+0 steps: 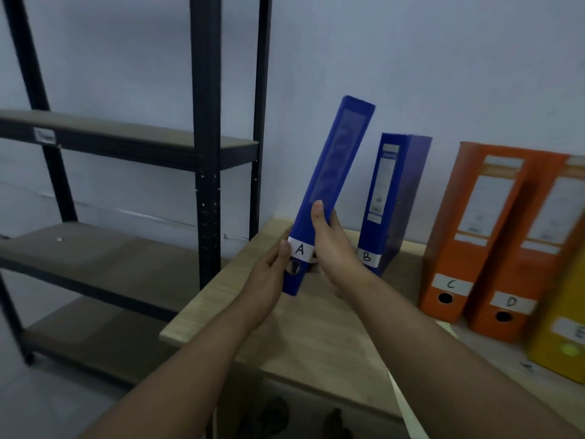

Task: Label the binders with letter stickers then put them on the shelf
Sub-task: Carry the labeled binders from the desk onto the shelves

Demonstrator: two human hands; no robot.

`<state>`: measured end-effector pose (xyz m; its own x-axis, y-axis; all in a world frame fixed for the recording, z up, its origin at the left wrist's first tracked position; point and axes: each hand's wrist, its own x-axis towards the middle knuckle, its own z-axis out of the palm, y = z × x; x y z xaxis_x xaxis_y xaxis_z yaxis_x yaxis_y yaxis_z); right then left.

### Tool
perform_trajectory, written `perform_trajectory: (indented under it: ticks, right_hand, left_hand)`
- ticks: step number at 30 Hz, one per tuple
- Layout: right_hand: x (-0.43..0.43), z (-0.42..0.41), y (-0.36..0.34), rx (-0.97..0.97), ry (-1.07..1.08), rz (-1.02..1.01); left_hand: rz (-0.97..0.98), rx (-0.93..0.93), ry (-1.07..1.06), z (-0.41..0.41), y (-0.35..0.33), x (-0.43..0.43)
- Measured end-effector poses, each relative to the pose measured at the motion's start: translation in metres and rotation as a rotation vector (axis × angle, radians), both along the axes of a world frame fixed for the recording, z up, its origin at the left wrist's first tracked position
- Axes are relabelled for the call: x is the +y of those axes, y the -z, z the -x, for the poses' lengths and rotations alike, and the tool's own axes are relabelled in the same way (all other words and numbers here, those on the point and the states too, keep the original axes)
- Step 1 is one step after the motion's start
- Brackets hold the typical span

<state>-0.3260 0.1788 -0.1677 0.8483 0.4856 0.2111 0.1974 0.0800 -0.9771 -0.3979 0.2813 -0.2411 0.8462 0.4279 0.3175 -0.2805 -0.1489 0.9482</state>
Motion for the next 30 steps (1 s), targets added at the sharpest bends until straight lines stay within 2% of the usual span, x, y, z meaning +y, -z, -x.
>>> perform_trajectory:
  ticks: [6,15,21,30]
  right_hand:
    - [-0.022,0.042,-0.06,-0.06,-0.08,-0.08]
    - [-0.065,0.087,-0.18,-0.228,-0.126,-0.296]
    - [-0.084,0.085,-0.228,-0.181,-0.172,-0.412]
    - [-0.057,0.033,-0.261,-0.274,-0.077,-0.388]
  left_hand:
    - [-0.003,-0.165,-0.052,0.033,-0.052,-0.018]
    - [-0.114,-0.448,0.026,0.064,-0.179,-0.052]
    - [-0.177,-0.524,0.022,0.058,-0.232,-0.061]
    - [-0.2,-0.535,0.035,0.005,-0.257,-0.033]
